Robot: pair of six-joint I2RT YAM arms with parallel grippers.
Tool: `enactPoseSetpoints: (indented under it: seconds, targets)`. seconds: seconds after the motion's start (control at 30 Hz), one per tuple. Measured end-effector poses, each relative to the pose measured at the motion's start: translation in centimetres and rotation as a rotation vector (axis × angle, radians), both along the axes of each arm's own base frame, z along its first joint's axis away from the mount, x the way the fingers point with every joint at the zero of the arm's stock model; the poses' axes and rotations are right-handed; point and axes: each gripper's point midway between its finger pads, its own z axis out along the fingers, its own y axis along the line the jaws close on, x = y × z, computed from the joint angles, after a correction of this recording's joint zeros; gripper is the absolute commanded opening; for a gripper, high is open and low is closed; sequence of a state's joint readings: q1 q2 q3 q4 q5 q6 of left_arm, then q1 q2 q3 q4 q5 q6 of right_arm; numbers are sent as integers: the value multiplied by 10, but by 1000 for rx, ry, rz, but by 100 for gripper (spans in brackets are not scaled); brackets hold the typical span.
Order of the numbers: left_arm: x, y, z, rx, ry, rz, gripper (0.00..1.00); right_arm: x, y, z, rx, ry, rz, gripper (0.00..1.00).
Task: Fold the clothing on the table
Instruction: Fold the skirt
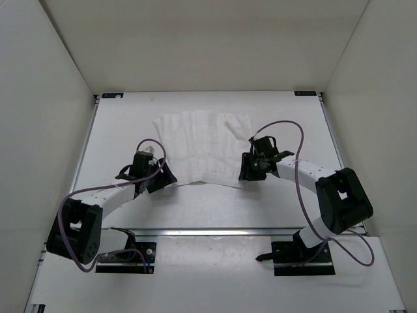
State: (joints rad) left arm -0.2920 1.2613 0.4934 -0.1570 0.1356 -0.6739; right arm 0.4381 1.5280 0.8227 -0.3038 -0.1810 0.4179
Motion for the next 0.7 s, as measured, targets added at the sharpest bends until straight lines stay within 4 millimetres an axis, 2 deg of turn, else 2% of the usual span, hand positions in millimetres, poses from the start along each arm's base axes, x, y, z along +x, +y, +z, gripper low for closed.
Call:
enactPoseSetpoints:
  seconds: [0.13,0.2,0.23,0.27,0.33,0.37,0.4,0.57,0.63,0.67,0.7]
  targets:
    - [9,-9,-1,7,-7,-16,71,-3,1,-2,-35,1,2,41]
    - [12,-14,-2,6,-9,-26,62,-7,3,-4,-48,3,12,41]
    - [13,-17,-3,4,-9,-28,54,-9,4,-5,-51,6,15,38]
    - [13,-18,-4,3,-7,-27,48,-10,4,-6,-54,9,16,22]
    - [13,-21,-8,3,0,-32,21,-13,3,-8,-59,19,18,7]
    - [12,-22,-10,2,5,-33,13,-13,2,-8,-59,21,16,1]
    - [12,-22,-11,4,8,-36,2,-13,2,-8,-58,21,15,0]
    - [20,-22,-4,-3,-2,-33,0,-11,1,-3,-39,41,13,0]
    - [41,-19,15,-3,-12,-20,0,7,0,14,-23,36,4,0]
    - [61,-20,32,-4,-31,-17,0,27,0,29,-14,16,-4,0]
    - [92,-23,61,-8,-81,-15,0,55,3,51,0,-29,-11,0]
